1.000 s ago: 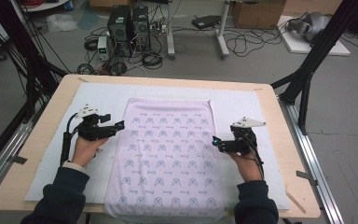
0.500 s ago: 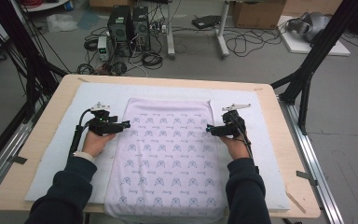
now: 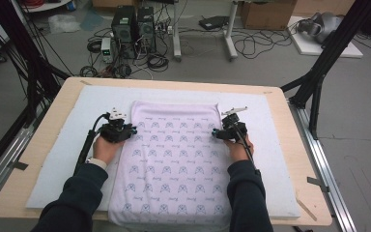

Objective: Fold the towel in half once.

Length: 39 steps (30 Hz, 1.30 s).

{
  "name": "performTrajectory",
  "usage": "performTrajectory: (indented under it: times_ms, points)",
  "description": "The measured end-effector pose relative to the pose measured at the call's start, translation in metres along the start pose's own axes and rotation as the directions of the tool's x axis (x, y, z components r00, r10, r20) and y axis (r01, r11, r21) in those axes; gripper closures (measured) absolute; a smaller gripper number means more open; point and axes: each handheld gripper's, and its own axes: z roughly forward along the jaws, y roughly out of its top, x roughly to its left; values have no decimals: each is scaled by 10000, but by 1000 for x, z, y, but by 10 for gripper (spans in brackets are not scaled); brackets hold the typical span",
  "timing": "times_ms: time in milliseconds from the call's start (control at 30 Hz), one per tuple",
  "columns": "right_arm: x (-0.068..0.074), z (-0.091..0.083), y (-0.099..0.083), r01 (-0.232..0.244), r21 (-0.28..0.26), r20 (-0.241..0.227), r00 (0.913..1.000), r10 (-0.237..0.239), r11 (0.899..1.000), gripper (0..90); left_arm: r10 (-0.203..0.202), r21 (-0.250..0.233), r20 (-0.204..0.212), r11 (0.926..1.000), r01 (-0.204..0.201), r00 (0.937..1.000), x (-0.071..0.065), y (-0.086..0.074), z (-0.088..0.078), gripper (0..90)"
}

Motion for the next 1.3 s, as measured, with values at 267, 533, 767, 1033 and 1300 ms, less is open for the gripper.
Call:
performTrajectory:
  times_ms: [267,533,767,1033,1300]
  points:
    - [8,1,6,190,304,-309,9994,-180,9994,862,-1360,289,622,9905,1344,9888,12,5,1,863]
    - [-2,-1,23,-79,-122,59,10000,80,9999,866,-1866,240,497,9823,1856,9812,26,26,3,864]
    - [-10,-11,59,-205,-1073,530,9982,263,9940,866,-2212,-339,237,9745,2219,9749,45,68,2,864]
    - [-14,-21,74,-470,-1878,336,9980,543,9811,864,-2267,-1612,837,9579,2377,9704,47,76,-12,862]
    - [-11,-36,55,-652,-2266,-344,9977,589,9718,863,-1777,-1793,1355,9631,2005,9747,41,57,-32,861]
